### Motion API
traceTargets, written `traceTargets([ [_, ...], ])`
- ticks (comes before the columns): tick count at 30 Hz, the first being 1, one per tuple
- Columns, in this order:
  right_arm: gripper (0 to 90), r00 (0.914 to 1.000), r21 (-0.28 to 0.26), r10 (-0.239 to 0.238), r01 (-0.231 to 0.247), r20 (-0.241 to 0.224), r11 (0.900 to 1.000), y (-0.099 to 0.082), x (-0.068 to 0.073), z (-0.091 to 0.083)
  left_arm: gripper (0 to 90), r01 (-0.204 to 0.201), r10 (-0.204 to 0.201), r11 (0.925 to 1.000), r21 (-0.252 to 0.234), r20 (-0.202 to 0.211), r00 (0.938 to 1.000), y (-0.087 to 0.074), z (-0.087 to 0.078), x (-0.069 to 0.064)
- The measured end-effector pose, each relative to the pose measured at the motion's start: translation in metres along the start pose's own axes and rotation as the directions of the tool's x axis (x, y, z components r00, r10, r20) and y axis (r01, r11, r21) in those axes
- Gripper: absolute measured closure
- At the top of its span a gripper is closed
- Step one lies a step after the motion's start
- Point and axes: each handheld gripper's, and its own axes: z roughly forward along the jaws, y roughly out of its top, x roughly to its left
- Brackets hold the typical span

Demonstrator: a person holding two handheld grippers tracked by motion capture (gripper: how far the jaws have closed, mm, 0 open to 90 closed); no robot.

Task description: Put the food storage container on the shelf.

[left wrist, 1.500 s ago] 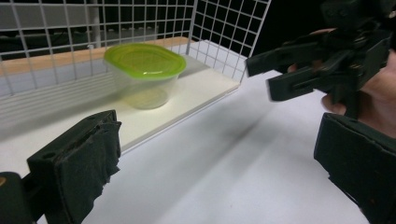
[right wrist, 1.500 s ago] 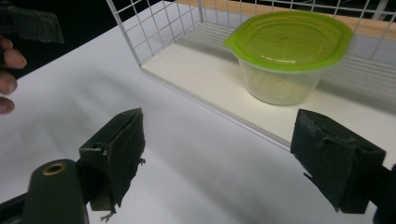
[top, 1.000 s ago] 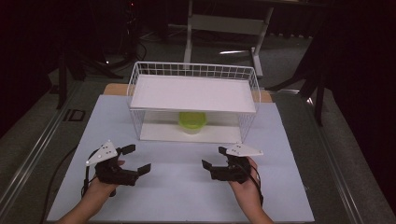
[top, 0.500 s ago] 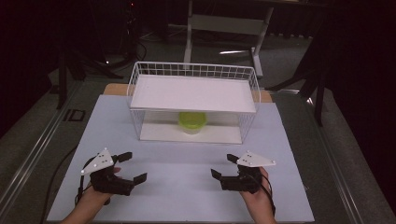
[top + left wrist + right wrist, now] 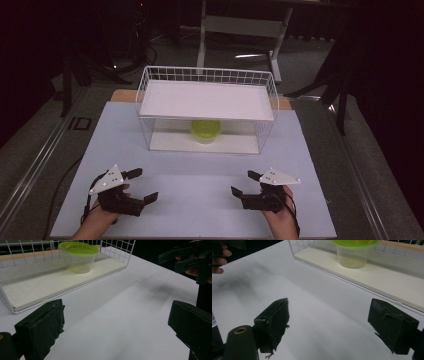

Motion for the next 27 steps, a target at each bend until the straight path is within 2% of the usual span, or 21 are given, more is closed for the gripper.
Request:
traceTargets([
  [3,17.1,1.0,0.008,-0.001,0.001,-0.002,1.0,-0.0021,-0.0026,0.0011,1.4,-0.008,0.008,1.0,-0.005,-0.002,1.0,-0.0009,0.0004,0.0009],
  [6,17.1,0.9999,0.008,-0.012,0.012,-0.008,0.9999,-0.0042,-0.0035,0.0025,1.4,0.007,-0.006,0.9998,-0.018,0.004,1.0,-0.0005,0.0005,0.002],
  [11,16.6,0.999,0.014,-0.04,0.041,-0.02,0.9991,-0.0058,-0.0041,0.0065,1.4,0.009,-0.009,0.9996,-0.025,0.006,0.9999,-0.0012,0.0002,0.0036],
  [16,16.0,0.9988,-0.008,-0.044,0.043,-0.021,0.999,-0.0069,-0.0055,0.007,1.4,0.009,-0.01,0.9991,-0.042,-0.005,0.9999,-0.0025,-0.0004,0.0063],
  [22,14.4,0.9967,-0.059,-0.005,0.0,-0.082,0.9983,-0.0075,-0.0077,0.0054,1.5,0.007,-0.008,0.9981,-0.062,-0.019,0.9998,-0.005,-0.0026,0.0061],
  [27,14.4,0.997,-0.083,-0.014,0.008,-0.076,0.9965,-0.0077,-0.01,0.0038,1.5,-0.007,0.005,0.9982,-0.06,-0.034,0.9994,-0.0075,-0.0054,0.002],
])
